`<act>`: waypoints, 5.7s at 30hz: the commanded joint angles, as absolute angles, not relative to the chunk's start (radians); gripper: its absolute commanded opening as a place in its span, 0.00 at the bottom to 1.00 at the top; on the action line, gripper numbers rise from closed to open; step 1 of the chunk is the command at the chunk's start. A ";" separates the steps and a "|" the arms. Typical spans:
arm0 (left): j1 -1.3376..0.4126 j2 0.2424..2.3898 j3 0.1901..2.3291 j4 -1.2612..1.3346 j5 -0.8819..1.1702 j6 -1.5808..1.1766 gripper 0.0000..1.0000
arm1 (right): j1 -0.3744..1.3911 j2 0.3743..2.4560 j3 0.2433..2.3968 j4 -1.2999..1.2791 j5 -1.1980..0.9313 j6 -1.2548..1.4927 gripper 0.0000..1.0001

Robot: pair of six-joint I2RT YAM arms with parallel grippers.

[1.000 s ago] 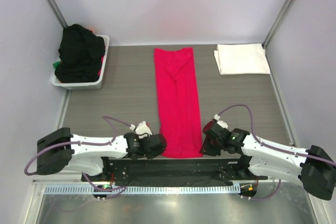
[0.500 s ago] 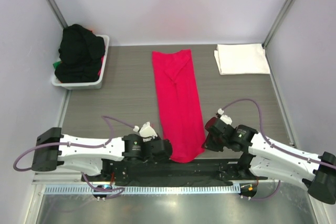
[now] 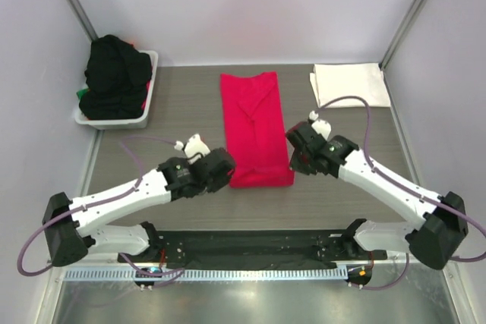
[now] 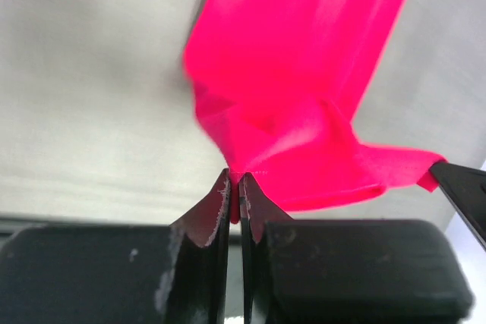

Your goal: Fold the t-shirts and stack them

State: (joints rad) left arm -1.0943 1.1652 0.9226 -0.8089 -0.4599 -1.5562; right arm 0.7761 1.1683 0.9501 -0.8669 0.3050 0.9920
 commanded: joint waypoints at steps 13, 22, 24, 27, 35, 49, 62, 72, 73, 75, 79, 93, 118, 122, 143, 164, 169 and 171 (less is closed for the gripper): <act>-0.623 1.603 1.363 -0.761 -0.239 -1.022 0.09 | 0.486 1.667 1.485 -0.767 0.264 0.597 0.01; -0.528 1.850 1.557 -0.798 -0.193 -0.924 0.10 | 0.437 1.884 1.683 -0.758 0.221 0.537 0.01; -0.517 1.876 1.569 -0.796 -0.187 -0.923 0.10 | 0.427 1.928 1.713 -0.756 0.210 0.523 0.01; -0.500 1.901 1.575 -0.778 -0.170 -0.917 0.11 | 0.417 1.977 1.749 -0.755 0.201 0.509 0.01; -0.465 2.006 1.635 -0.758 -0.135 -0.910 0.14 | 0.393 2.092 1.835 -0.753 0.190 0.486 0.01; -0.379 2.088 1.992 -0.960 -0.115 -0.790 0.79 | 0.347 2.199 2.153 -0.897 0.173 0.452 0.85; -0.523 1.752 1.307 -0.473 0.113 -0.865 0.74 | 0.367 1.743 1.281 -0.533 -0.058 0.528 0.73; -0.584 1.749 1.100 -0.327 0.097 -0.962 0.68 | 0.336 1.669 1.008 -0.420 -0.115 0.535 0.72; -0.586 1.746 1.077 -0.319 0.097 -0.974 0.67 | 0.333 1.672 0.999 -0.405 -0.120 0.537 0.70; -0.592 1.743 1.054 -0.299 0.094 -0.988 0.64 | 0.330 1.680 0.973 -0.397 -0.130 0.541 0.68; -0.610 1.732 0.986 -0.240 0.081 -1.020 0.61 | 0.324 1.661 0.922 -0.365 -0.143 0.549 0.62; -0.635 1.652 0.828 -0.170 0.028 -1.129 0.43 | 0.321 1.646 0.874 -0.345 -0.166 0.560 0.42; -0.649 1.666 0.790 -0.173 -0.020 -1.158 0.01 | 0.319 1.601 0.770 -0.292 -0.195 0.607 0.28; -0.650 1.661 0.790 -0.173 -0.020 -1.157 0.00 | 0.319 1.617 0.779 -0.285 -0.190 0.603 0.20; -1.043 1.148 0.868 -0.781 -0.207 -1.399 0.00 | 0.397 0.850 0.767 -0.820 -0.230 0.770 0.01; -0.786 1.253 1.166 -0.898 -0.154 -1.207 0.03 | 0.425 1.121 1.261 -1.008 0.144 0.658 0.01; -0.632 1.354 1.170 -0.830 -0.043 -1.126 0.03 | 0.399 1.305 1.368 -0.968 0.152 0.611 0.01; -0.579 1.417 1.187 -0.804 -0.005 -1.102 0.03 | 0.390 1.383 1.402 -0.950 0.149 0.594 0.01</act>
State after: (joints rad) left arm -0.6540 1.3590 1.1767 -0.7956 -0.0544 -1.1999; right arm 0.4229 1.3178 1.3205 -0.9817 0.0402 0.6655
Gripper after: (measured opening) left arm 0.034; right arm 0.045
